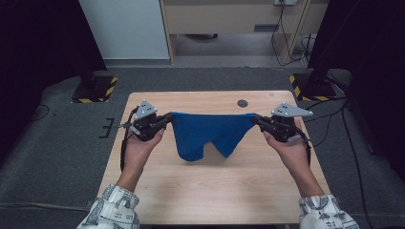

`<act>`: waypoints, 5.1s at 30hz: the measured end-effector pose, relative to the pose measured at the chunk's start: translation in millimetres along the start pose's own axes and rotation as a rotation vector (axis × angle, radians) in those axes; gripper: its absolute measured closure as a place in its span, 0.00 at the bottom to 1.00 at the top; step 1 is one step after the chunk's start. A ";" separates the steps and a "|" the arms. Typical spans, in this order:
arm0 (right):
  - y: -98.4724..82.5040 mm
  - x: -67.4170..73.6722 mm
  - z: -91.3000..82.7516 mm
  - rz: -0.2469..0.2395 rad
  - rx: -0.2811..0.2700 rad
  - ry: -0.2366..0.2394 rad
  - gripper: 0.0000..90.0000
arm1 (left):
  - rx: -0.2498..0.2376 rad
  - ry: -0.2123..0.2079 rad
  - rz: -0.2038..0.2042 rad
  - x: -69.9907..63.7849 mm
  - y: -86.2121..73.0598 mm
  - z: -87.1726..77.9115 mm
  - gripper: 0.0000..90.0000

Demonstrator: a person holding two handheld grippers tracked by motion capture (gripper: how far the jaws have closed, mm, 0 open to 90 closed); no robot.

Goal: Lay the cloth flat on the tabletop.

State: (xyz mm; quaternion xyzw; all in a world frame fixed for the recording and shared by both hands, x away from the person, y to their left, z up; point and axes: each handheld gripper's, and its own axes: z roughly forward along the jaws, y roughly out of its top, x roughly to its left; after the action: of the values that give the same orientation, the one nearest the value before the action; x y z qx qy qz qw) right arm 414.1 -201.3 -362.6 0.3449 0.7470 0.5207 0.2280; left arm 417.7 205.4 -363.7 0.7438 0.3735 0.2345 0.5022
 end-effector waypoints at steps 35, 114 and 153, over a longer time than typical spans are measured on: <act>12.0 -0.3 -15.7 -0.014 -0.040 -0.005 0.98 | -0.012 -0.009 0.049 -10.9 19.4 -14.2 0.98; -38.8 -56.2 66.9 0.058 0.240 -0.066 0.95 | 0.182 0.079 -0.036 19.4 -25.0 99.0 0.98; -78.4 -87.6 151.2 0.134 0.353 -0.157 0.65 | 0.288 0.166 -0.128 57.6 -57.2 156.8 0.72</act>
State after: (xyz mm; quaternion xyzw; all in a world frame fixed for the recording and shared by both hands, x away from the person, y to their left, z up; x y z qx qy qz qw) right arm 555.7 -190.6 -491.1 0.4678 0.7821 0.3671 0.1865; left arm 548.1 173.7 -478.4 0.7607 0.4901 0.2067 0.3720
